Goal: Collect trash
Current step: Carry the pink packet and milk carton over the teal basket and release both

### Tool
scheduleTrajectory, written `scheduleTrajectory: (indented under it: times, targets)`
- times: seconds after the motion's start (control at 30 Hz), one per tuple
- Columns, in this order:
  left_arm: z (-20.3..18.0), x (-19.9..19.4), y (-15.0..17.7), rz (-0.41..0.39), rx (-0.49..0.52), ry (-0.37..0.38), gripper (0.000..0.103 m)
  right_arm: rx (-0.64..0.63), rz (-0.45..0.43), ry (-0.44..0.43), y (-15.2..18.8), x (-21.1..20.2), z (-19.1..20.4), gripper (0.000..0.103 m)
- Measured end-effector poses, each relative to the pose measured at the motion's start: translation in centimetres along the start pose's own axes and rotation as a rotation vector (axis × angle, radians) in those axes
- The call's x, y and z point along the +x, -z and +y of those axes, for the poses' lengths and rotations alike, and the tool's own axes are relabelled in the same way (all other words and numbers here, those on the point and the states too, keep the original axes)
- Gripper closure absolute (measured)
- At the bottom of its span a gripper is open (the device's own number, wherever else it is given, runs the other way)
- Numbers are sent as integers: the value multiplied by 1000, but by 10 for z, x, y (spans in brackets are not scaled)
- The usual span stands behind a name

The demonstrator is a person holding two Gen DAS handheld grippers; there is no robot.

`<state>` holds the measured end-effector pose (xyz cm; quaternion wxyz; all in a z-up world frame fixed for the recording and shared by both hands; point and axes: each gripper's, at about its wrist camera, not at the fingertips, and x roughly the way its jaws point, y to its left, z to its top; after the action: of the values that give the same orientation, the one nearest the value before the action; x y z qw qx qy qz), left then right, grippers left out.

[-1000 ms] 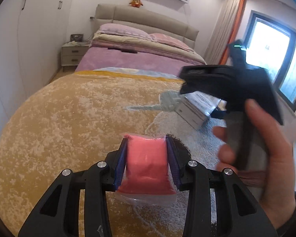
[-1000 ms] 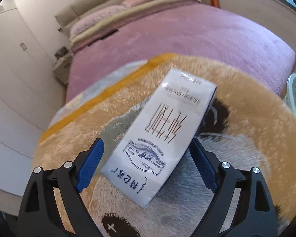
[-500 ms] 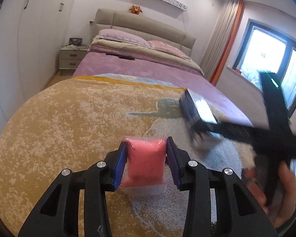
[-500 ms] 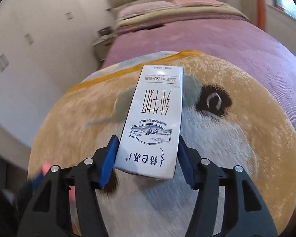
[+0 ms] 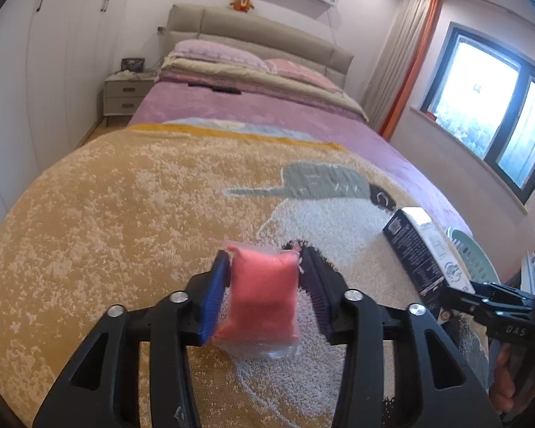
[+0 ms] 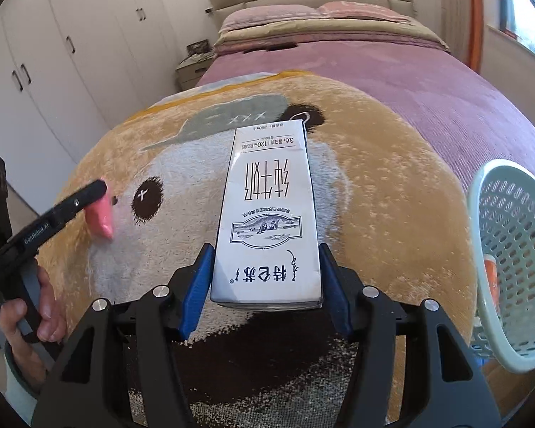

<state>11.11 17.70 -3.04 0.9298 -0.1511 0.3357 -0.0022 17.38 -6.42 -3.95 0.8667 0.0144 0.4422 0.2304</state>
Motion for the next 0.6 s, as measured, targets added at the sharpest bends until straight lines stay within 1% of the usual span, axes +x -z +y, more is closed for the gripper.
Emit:
scheduleTrajectory:
  times: [0.03, 0.07, 0.13, 0.23, 0.33, 0.4, 0.5, 0.57, 0.6]
  targets:
    - [0, 5, 0, 27, 0, -3, 45, 20, -9, 2, -1, 0, -2, 38]
    - [1, 8, 0, 46, -1, -3, 43, 37, -19, 2, -1, 1, -1, 36]
    - [3, 12, 2, 79, -9, -4, 38, 56, -37, -3, -4, 4, 1, 35]
    - [4, 12, 4, 96, -16, -1, 38, 77, -38, -6, -3, 14, 6, 32]
    - [5, 10, 6, 89, -24, -8, 38, 58, -45, 31, 1, 15, 11, 32]
    - [1, 12, 6, 98, -5, -28, 38, 42, -73, 51, 1, 11, 15, 32]
    - [-8, 14, 7, 107, 40, -63, 40, 34, -82, 88, 3, 8, 18, 32]
    - [-15, 16, 8, 114, 75, -89, 48, 25, -87, 111, 3, 8, 20, 32]
    - [-19, 18, 9, 121, 96, -101, 56, 20, -84, 126, 3, 8, 22, 33]
